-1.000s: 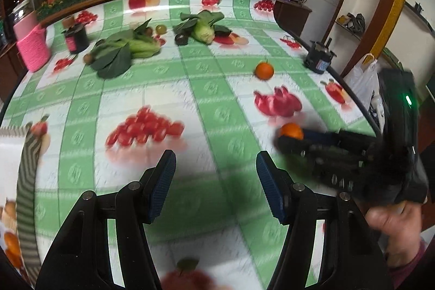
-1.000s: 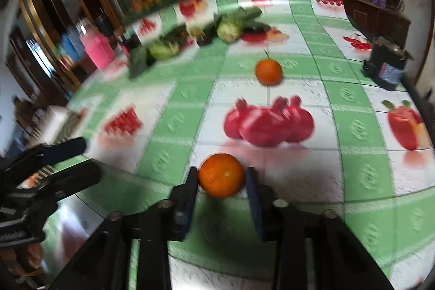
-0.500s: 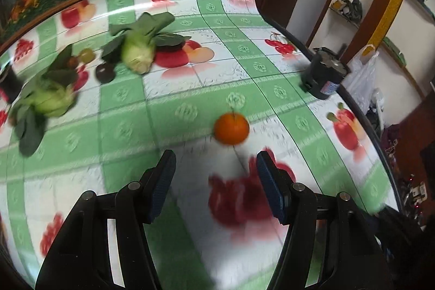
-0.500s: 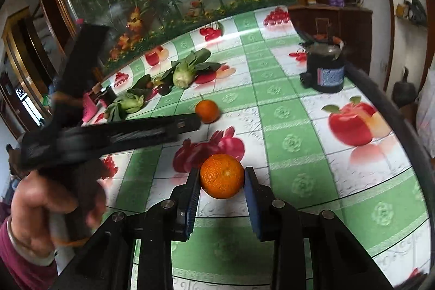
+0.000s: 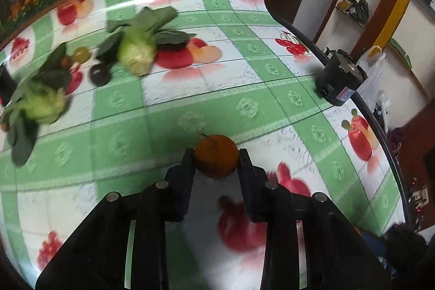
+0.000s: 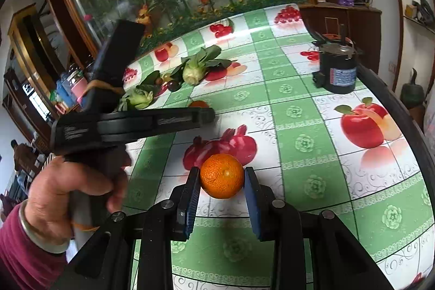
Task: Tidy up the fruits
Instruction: 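Carry both oranges into the white tray and open both tools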
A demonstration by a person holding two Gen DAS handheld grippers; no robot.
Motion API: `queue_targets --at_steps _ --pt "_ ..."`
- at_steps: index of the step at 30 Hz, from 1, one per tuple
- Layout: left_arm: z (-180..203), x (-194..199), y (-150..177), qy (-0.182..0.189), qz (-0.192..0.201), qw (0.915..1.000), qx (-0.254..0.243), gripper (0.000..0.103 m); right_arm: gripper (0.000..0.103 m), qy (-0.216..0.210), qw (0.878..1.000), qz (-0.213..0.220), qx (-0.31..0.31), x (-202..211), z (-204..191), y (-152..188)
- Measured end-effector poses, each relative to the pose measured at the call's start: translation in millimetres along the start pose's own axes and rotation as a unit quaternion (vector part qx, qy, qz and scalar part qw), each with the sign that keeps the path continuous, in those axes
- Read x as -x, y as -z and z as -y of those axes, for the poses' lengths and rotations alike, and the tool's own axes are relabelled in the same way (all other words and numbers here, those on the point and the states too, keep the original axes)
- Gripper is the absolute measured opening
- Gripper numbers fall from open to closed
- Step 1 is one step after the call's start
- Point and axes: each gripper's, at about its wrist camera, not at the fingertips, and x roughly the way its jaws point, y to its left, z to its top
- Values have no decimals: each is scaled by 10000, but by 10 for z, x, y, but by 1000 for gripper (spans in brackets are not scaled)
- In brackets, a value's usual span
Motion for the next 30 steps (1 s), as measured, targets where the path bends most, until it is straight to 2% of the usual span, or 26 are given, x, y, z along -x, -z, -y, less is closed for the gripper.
queue_targets --at_steps 5,7,11,16,19,23,27,30 --pt "-236 431 343 3 97 9998 168 30 32 -141 9990 -52 416 -40 -181 28" --pt "-348 679 557 -110 111 9997 188 30 32 -242 9980 -17 578 -35 -255 44" --pt "-615 1125 963 -203 189 9987 430 30 32 -518 9963 -234 650 -120 -398 95" --pt "-890 1622 1399 -419 360 9964 640 30 31 -701 9928 -250 938 -42 -806 167" --pt "-978 1886 1624 -266 412 9956 804 30 31 -968 9895 -310 1029 -3 -1109 259" --pt "-1020 2196 1878 -243 483 9944 908 30 31 -1222 9823 -437 1352 -13 -1553 405" --pt "-1036 2404 2081 79 448 9924 1140 30 31 -1438 9763 -488 1542 -29 -1878 485" --pt "-965 2551 2238 180 430 9928 1105 30 31 -1592 9719 -482 1663 13 -2066 530"
